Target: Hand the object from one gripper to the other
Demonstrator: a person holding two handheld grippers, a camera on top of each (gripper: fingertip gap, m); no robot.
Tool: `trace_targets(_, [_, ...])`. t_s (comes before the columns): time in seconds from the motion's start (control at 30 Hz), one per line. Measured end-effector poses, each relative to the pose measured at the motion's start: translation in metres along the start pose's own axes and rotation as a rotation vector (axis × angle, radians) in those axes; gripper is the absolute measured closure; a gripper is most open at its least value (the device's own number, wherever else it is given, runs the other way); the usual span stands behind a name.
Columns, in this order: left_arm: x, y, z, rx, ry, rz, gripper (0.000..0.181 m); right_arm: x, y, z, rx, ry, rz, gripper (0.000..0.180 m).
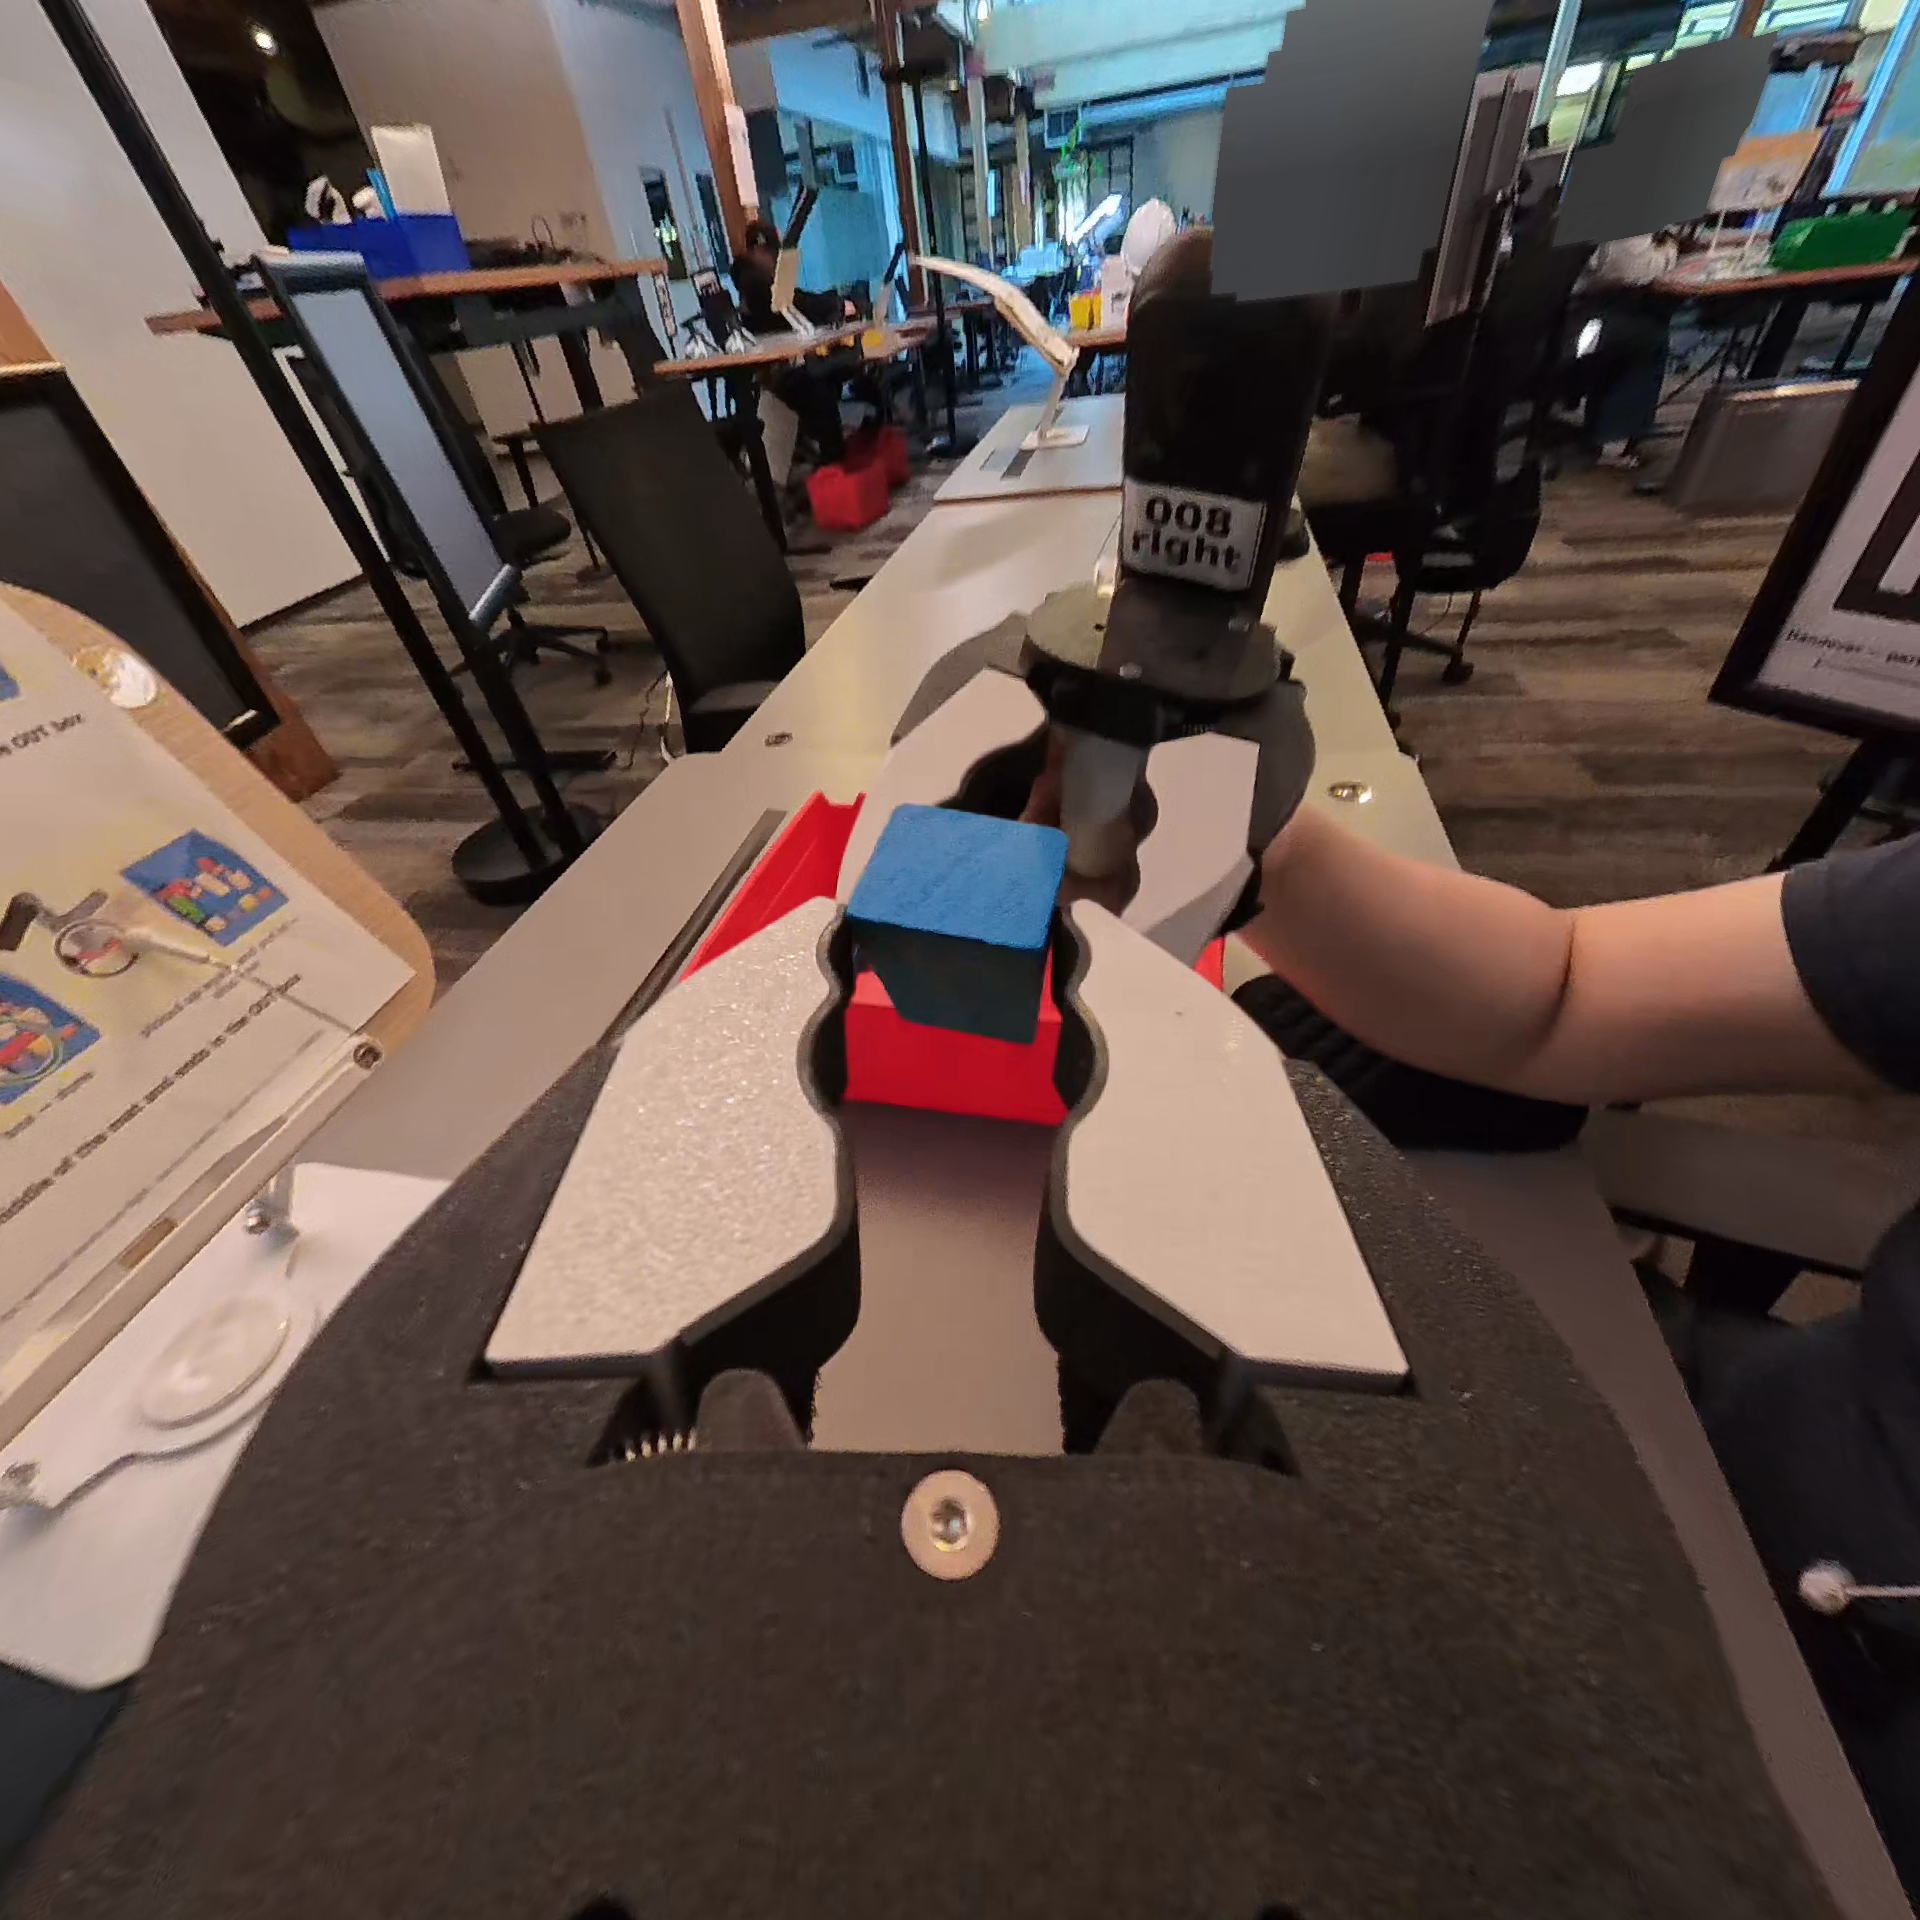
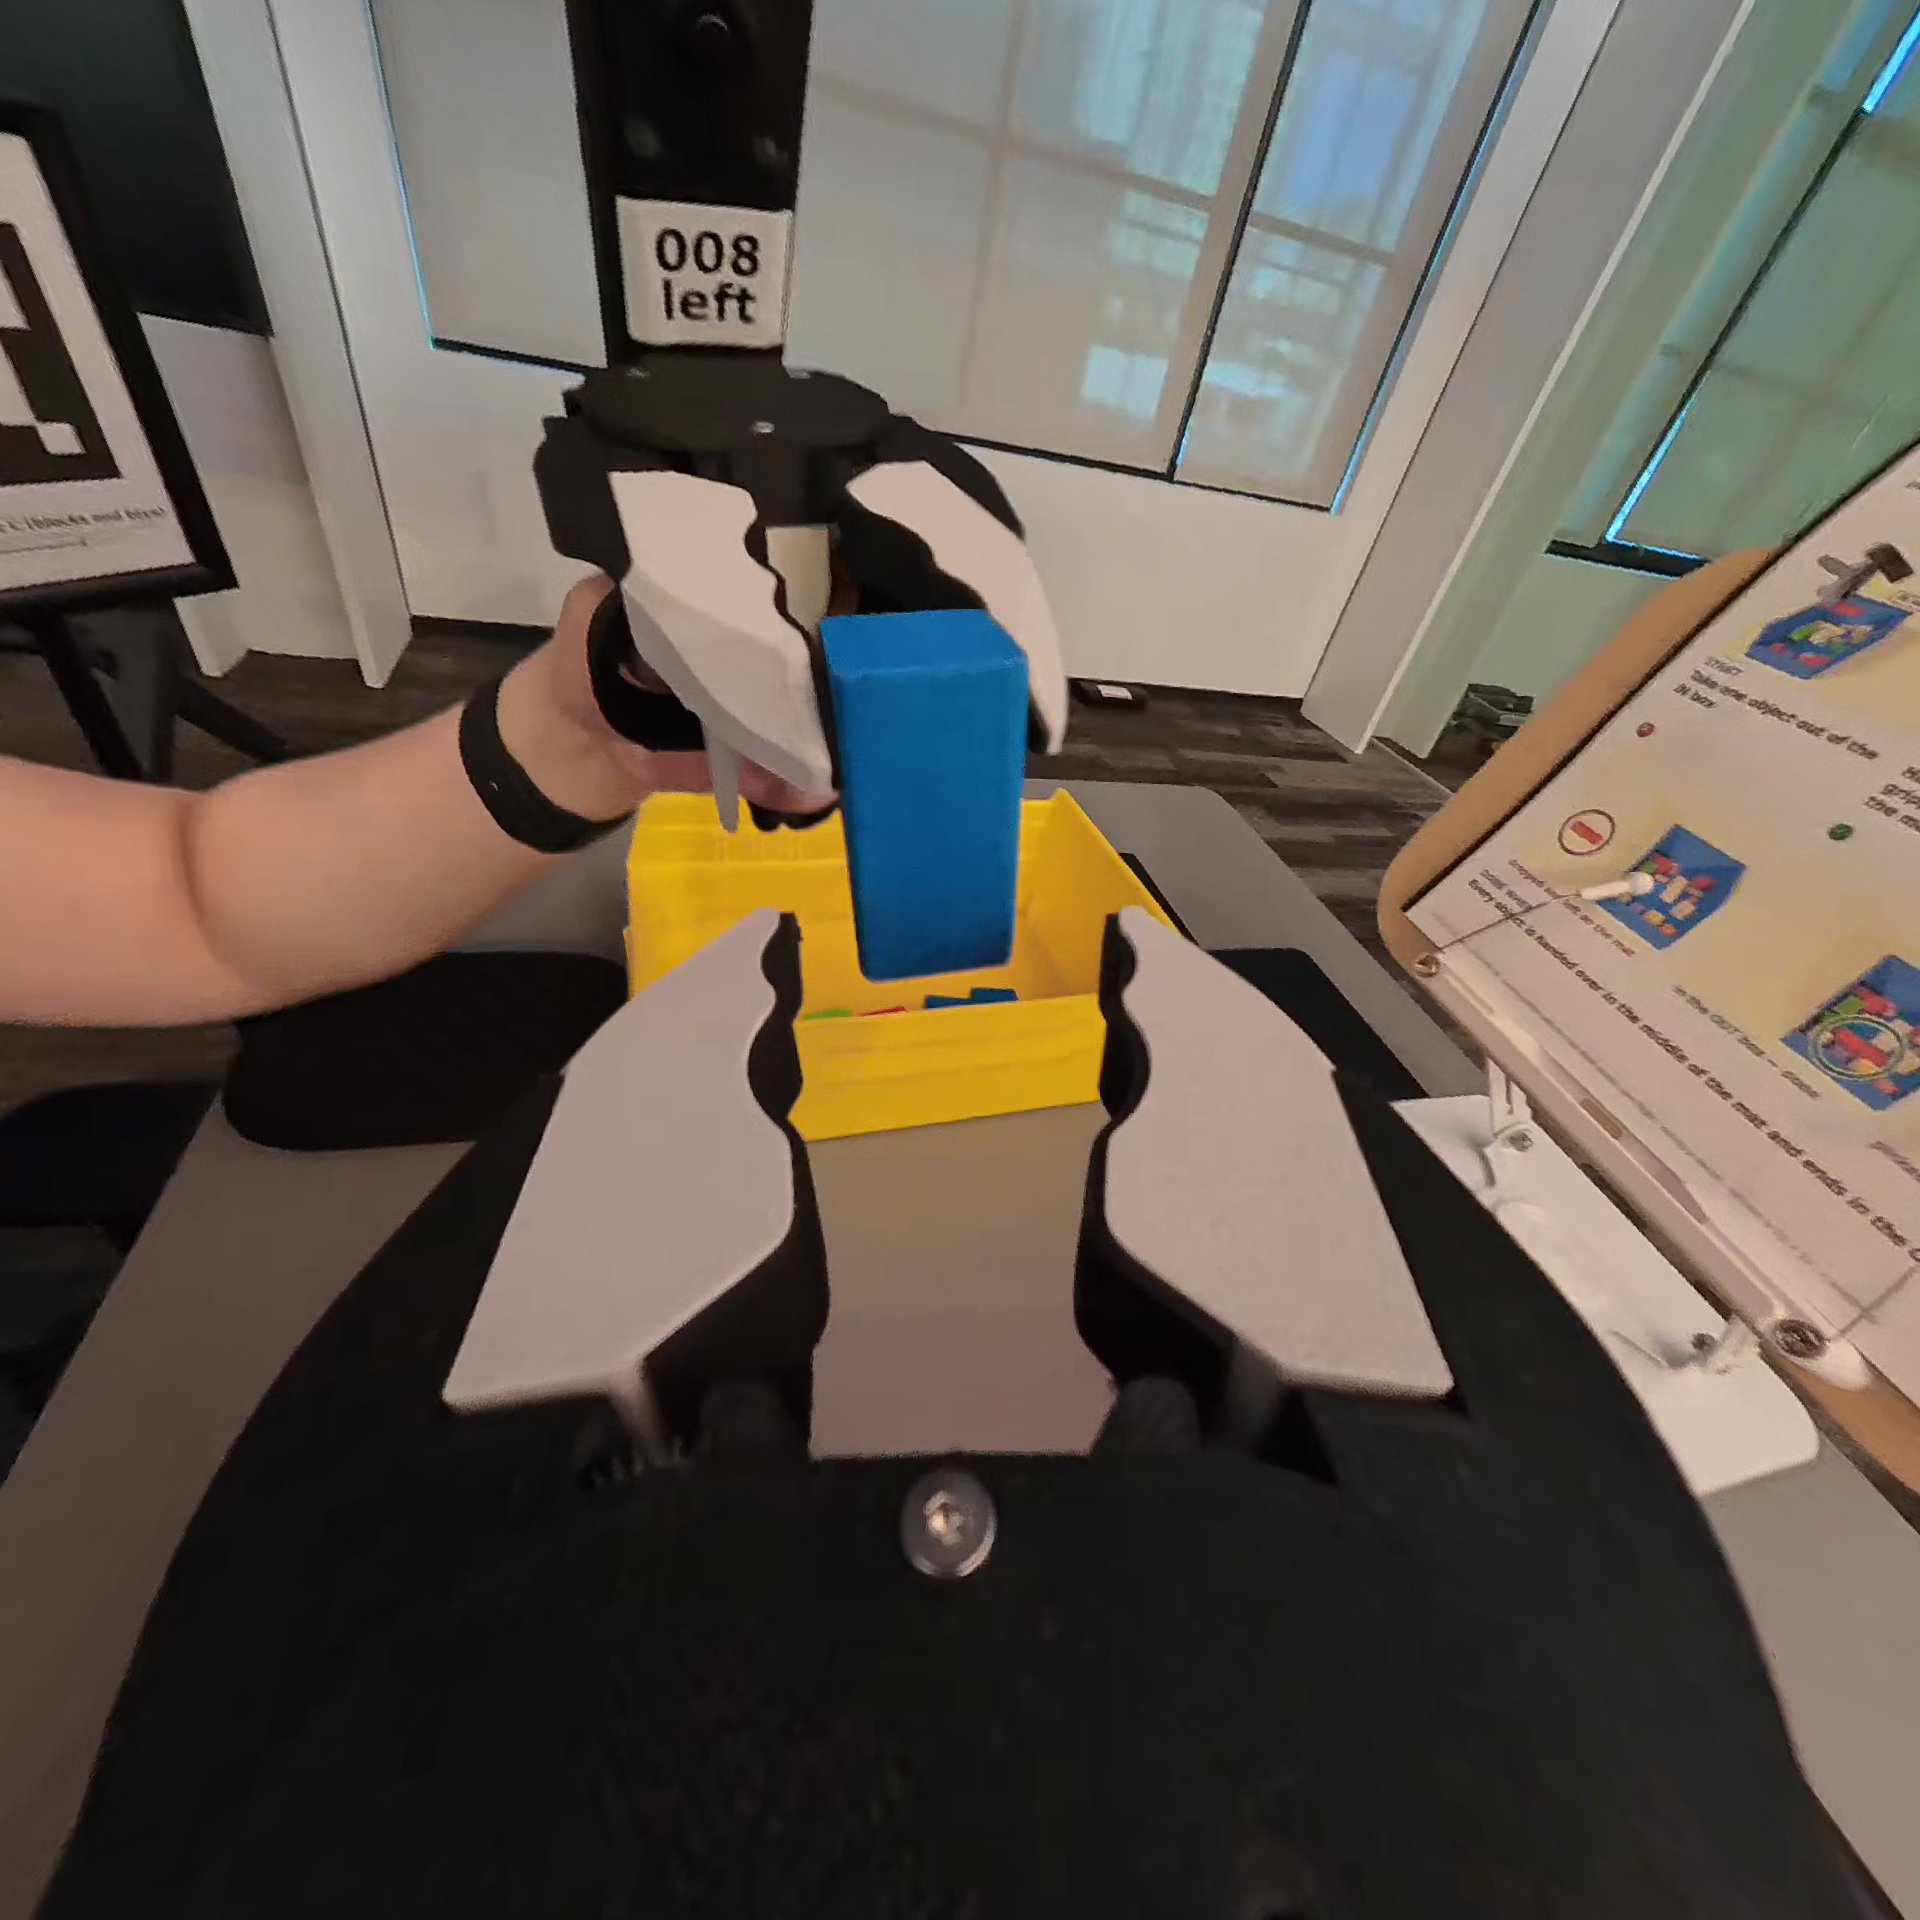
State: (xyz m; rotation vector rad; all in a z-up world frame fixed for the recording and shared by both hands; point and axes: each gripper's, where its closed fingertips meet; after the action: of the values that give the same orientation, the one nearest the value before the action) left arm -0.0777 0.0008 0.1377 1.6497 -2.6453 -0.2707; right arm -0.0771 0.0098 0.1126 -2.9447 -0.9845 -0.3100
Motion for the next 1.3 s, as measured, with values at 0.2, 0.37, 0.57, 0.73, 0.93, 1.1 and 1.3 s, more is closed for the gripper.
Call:
trace_targets(0.2, [0.005,-0.011,0.002,0.079,-0.001,0.035,0.145,-0.005,0.001,-0.007,0.048,0.032,-0.003,0.146])
trace_targets(0.37, [-0.004,-0.007,0.015,0.106,0.049,0.043,0.141,0.003,-0.002,0.009,-0.052,0.080,0.034,0.146])
trace_targets(0.57, [-0.011,0.024,0.008,0.228,0.082,0.010,0.131,0.081,0.061,0.048,-0.387,0.014,0.310,0.146])
trace_targets(0.73, [-0.010,0.036,0.001,0.255,0.100,0.026,0.139,0.128,0.158,0.142,-0.801,-0.300,0.458,0.146])
trace_targets(0.93, [-0.004,0.034,0.004,0.223,0.100,0.051,0.140,0.127,0.186,0.237,-1.174,-0.560,0.498,0.146])
trace_targets(1.1, [0.008,0.037,-0.003,0.245,0.083,0.103,0.142,0.121,0.184,0.273,-1.341,-0.606,0.515,0.146])
trace_targets(1.3, [0.010,0.040,-0.006,0.255,0.073,0.107,0.143,0.122,0.177,0.285,-1.405,-0.573,0.544,0.146])
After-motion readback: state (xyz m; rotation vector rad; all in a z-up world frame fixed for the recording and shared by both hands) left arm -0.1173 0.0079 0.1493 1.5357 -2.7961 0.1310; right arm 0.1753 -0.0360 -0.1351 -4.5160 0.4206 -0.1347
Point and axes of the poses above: each gripper's, where its closed fingertips meet, y back along the fingers, z out of its underside, x = y × z across the jaws, and after that the axes turned 12 degrees about z, right-handed
